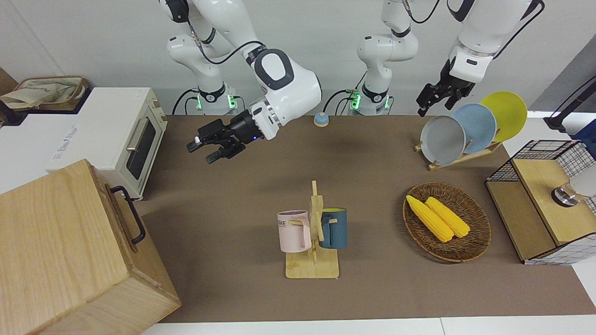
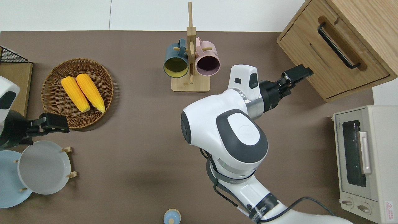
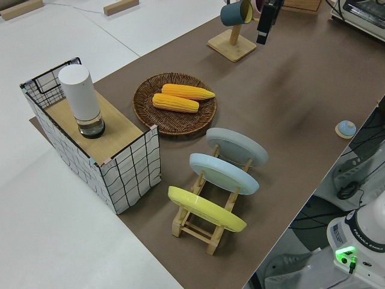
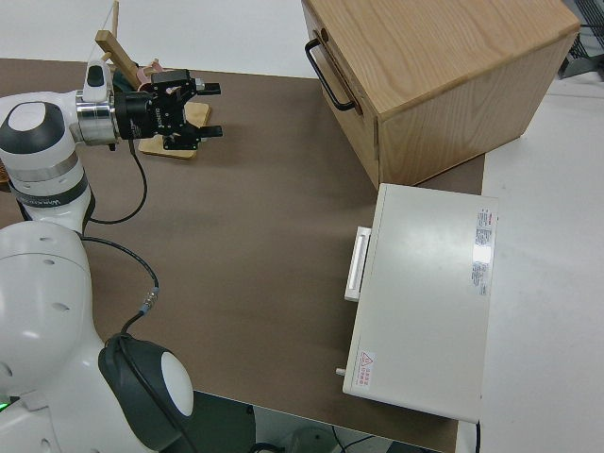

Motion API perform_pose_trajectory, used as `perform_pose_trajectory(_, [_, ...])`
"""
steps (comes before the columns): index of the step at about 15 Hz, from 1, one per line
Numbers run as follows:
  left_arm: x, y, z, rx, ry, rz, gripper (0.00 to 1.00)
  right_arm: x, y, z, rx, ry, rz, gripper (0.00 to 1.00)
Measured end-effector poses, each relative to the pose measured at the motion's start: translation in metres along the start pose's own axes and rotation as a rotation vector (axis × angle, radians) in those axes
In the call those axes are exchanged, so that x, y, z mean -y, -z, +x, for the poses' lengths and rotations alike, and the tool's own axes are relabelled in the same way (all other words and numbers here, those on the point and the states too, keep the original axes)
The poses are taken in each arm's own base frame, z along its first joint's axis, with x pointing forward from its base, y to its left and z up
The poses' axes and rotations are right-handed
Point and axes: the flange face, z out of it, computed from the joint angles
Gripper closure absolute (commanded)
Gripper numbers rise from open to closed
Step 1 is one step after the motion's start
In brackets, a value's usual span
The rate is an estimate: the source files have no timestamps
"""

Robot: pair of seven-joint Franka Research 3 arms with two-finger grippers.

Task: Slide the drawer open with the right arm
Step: 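Reach the right gripper up toward the black handle of the wooden drawer, then close the right gripper around the black drawer handle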

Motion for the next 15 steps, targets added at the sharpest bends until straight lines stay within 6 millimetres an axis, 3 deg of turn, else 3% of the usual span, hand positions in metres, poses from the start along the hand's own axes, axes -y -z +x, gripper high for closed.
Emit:
perform_pose_trajectory(7, [0.0, 0.0, 0.0, 0.0, 0.0, 0.0, 0.01, 0.03, -0.034, 0.025, 0.011, -0.059, -0.122, 0.021])
perform_pose_trajectory(15, [0.0, 0.0, 0.0, 0.0, 0.0, 0.0, 0.01, 0.02, -0.11, 0.041, -0.04, -0.122, -0.211, 0.025])
